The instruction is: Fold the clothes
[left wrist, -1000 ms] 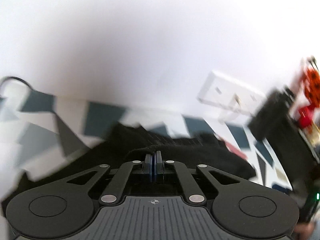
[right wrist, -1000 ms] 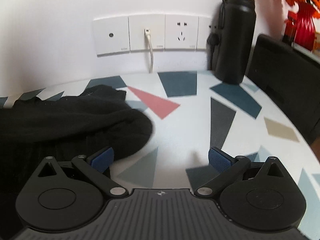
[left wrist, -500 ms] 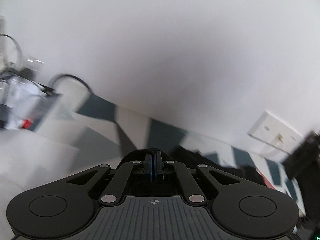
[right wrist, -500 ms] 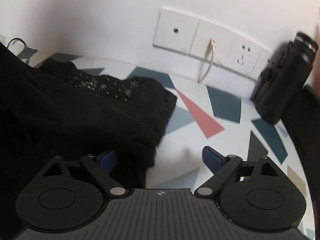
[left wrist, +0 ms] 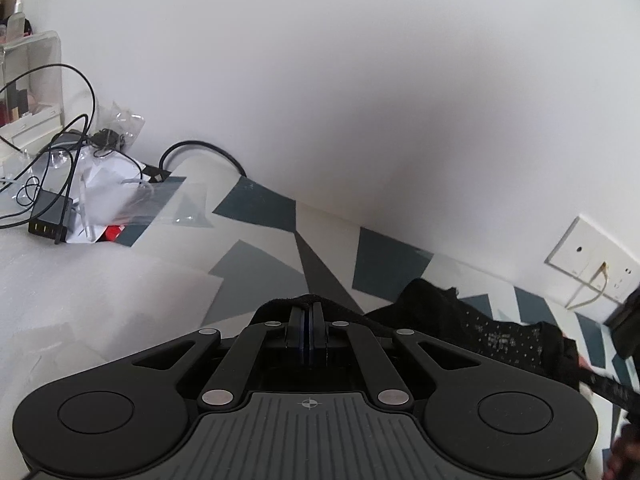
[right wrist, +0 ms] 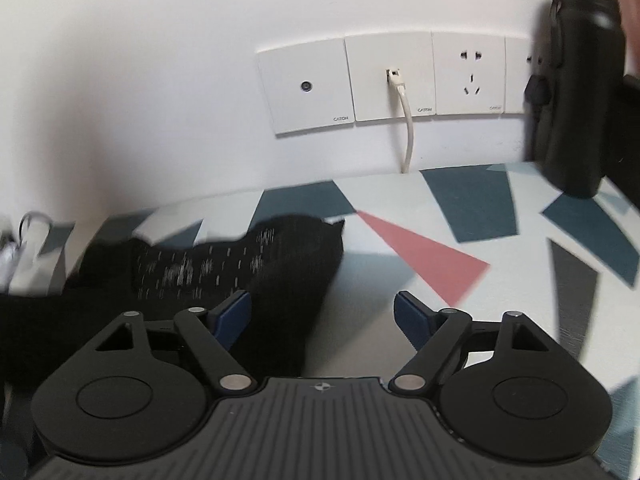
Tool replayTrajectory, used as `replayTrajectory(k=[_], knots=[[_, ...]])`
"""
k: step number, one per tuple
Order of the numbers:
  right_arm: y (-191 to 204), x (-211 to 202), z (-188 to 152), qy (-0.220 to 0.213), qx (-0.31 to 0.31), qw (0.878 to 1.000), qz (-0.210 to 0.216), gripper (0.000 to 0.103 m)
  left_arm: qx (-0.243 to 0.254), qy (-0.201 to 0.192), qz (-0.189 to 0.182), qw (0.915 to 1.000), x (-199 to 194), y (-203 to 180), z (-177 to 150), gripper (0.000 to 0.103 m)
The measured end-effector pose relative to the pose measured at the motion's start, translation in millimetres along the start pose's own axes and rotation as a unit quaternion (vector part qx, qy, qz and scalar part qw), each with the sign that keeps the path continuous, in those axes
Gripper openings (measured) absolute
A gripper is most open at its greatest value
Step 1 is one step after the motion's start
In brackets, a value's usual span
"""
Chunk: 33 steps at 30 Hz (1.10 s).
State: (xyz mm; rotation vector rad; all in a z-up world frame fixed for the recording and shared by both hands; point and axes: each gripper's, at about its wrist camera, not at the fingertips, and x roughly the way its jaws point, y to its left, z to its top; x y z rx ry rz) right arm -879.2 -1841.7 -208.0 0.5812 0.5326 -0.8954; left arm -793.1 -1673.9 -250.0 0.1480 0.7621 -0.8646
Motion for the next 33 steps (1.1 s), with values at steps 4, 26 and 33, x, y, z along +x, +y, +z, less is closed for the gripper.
replayTrajectory(k=[4, 26, 33], knots=[[1.5, 25.4, 12.1, 0.008, 0.019, 1.0, 0.008, 0.034, 0.019, -0.011, 0.005, 0.9997, -2.4, -4.7, -1.4, 0.002], [-26.1, 2.7, 10.5, -0.015, 0.042, 0.998, -0.055, 0.068, -0.004, 0.057, -0.058, 0.9967, 40.4, -17.5, -6.8, 0.004], [-47.5, -13.8, -0.3, -0.037, 0.064, 0.994, -0.084, 0.068, 0.064, 0.071, -0.152, 0.9837, 53.6, -89.8, -20.9, 0.004]])
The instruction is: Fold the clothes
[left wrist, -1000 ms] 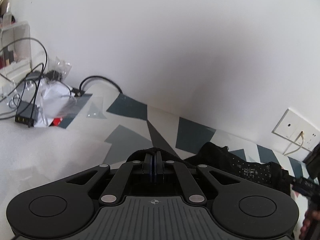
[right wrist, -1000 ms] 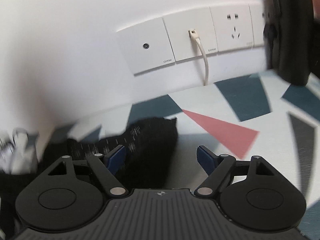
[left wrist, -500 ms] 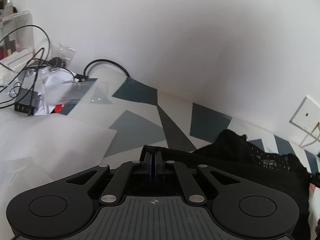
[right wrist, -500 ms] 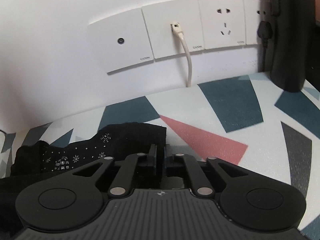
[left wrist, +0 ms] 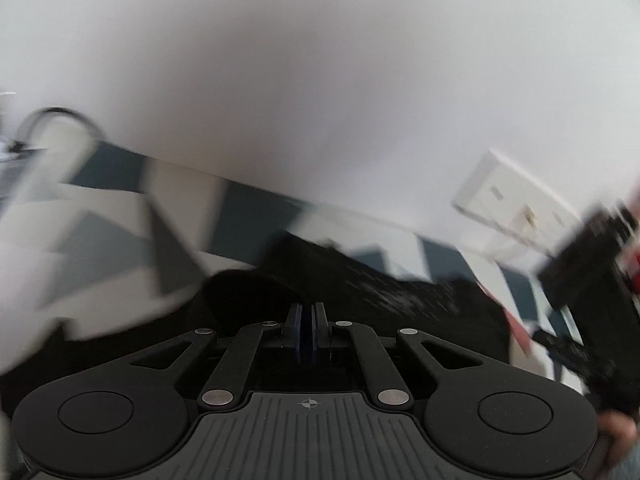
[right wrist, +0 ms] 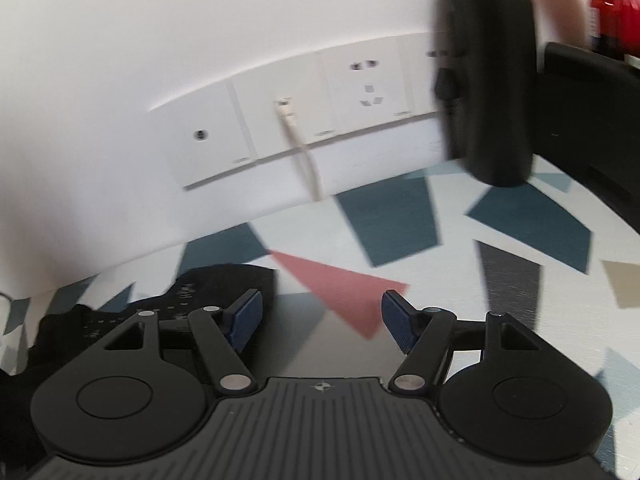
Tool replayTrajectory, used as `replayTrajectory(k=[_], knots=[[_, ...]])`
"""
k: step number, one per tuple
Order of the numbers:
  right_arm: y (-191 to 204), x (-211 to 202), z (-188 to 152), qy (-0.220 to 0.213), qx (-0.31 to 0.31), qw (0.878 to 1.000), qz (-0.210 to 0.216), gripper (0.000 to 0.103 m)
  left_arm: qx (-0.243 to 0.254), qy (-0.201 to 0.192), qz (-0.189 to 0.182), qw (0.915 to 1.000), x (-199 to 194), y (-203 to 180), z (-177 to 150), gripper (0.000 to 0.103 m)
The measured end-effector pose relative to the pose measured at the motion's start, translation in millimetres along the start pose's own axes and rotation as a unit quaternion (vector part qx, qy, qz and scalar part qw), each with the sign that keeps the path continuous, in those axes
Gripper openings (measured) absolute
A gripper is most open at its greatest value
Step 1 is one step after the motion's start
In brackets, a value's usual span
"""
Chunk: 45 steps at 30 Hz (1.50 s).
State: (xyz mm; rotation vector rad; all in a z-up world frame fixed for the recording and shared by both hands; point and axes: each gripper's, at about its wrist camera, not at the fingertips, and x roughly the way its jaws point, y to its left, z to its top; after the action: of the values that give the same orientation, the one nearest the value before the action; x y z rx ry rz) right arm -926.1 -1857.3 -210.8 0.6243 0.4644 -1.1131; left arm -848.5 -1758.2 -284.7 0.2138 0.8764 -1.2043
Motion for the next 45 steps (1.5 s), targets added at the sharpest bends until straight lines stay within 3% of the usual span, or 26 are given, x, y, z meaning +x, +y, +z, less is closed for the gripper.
replayTrajectory(k=[5, 6, 7, 8, 9, 10, 14, 17, 19, 20, 22, 24, 26, 28, 30, 33, 38, 39, 41, 42, 45], knots=[[-14.5, -2.5, -10.1, 0.006, -0.001, 1.0, -0.018, 0.068, 0.047, 0.016, -0.042, 0.9979, 39.5, -41.2, -13.6, 0.004], [-17.0, -3.5, -11.4, 0.007, -0.002, 1.0, -0.023, 0.068, 0.055, 0.017, -0.047, 0.9972, 45.4, -46.6, -14.4, 0.011], [-19.7, -4.4, -12.6, 0.009, -0.001, 1.0, -0.028, 0.068, 0.064, 0.016, -0.048, 0.9967, 48.8, -51.4, -14.2, 0.035], [-22.3, -5.4, -13.8, 0.01, 0.0, 0.999, -0.033, 0.068, 0.071, 0.012, -0.045, 0.9964, 49.2, -55.3, -13.2, 0.051], [-25.0, -6.4, -15.0, 0.012, 0.001, 0.999, -0.038, 0.068, 0.08, 0.001, -0.042, 0.9959, 46.4, -58.5, -11.5, 0.076], [-27.6, -7.4, -16.2, 0.014, 0.001, 0.999, -0.043, 0.068, 0.091, -0.019, -0.041, 0.9948, 39.6, -61.1, -8.9, 0.083], [-39.7, -11.5, -18.6, 0.02, 0.037, 0.998, -0.048, 0.068, 0.138, -0.082, -0.045, 0.9861, 4.6, -68.2, 7.1, 0.085], [-39.8, -13.0, -22.3, 0.022, 0.036, 0.998, -0.047, 0.068, 0.128, -0.116, -0.033, 0.9845, -18.7, -56.6, 14.4, 0.087], [-36.7, -13.9, -24.1, 0.023, 0.029, 0.998, -0.048, 0.068, 0.1, -0.118, -0.018, 0.9878, -27.2, -39.0, 17.0, 0.082], [-35.8, -14.4, -24.6, 0.024, 0.026, 0.998, -0.047, 0.068, 0.079, -0.104, -0.004, 0.9914, -25.9, -25.8, 15.7, 0.078], [-34.0, -15.4, -25.8, 0.026, 0.024, 0.998, -0.044, 0.068, 0.042, -0.067, 0.022, 0.9966, -18.7, 0.9, 8.1, 0.057], [-31.7, -15.6, -26.9, 0.027, 0.019, 0.998, -0.045, 0.068, 0.006, -0.025, 0.046, 0.9986, -10.7, 24.5, -2.6, 0.052], [-28.8, -15.1, -27.3, 0.029, 0.01, 0.998, -0.047, 0.068, -0.019, -0.01, 0.058, 0.9981, -10.8, 39.6, -13.9, 0.053], [-26.5, -14.6, -27.3, 0.031, 0.005, 0.998, -0.046, 0.068, -0.031, -0.006, 0.064, 0.9974, -13.3, 46.5, -23.3, 0.063], [-24.7, -14.1, -27.3, 0.032, 0.004, 0.998, -0.046, 0.068, -0.04, -0.004, 0.069, 0.9968, -16.1, 50.8, -31.8, 0.067], [-21.5, -13.1, -27.7, 0.034, 0.0, 0.998, -0.046, 0.068, -0.047, 0.012, 0.059, 0.9971, -12.6, 52.7, -38.1, 0.06], [-15.8, -11.9, -28.3, 0.039, -0.009, 0.998, -0.04, 0.069, -0.046, 0.007, 0.047, 0.9978, -15.2, 51.8, -39.4, 0.063], [-15.4, -12.1, -28.9, 0.039, -0.009, 0.998, -0.04, 0.069, -0.049, 0.007, 0.043, 0.9978, -14.0, 51.8, -39.5, 0.059], [-15.0, -12.3, -29.9, 0.038, -0.01, 0.998, -0.04, 0.069, -0.052, 0.007, 0.035, 0.998, -11.4, 51.6, -39.7, 0.039], [-14.8, -12.5, -30.1, 0.037, -0.011, 0.998, -0.042, 0.069, -0.05, 0.007, 0.027, 0.9984, -10.1, 51.3, -39.6, 0.009], [-15.4, -13.1, -30.0, 0.037, -0.009, 0.998, -0.041, 0.069, -0.035, 0.003, 0.023, 0.9991, -11.4, 46.7, -37.4, 0.006]])
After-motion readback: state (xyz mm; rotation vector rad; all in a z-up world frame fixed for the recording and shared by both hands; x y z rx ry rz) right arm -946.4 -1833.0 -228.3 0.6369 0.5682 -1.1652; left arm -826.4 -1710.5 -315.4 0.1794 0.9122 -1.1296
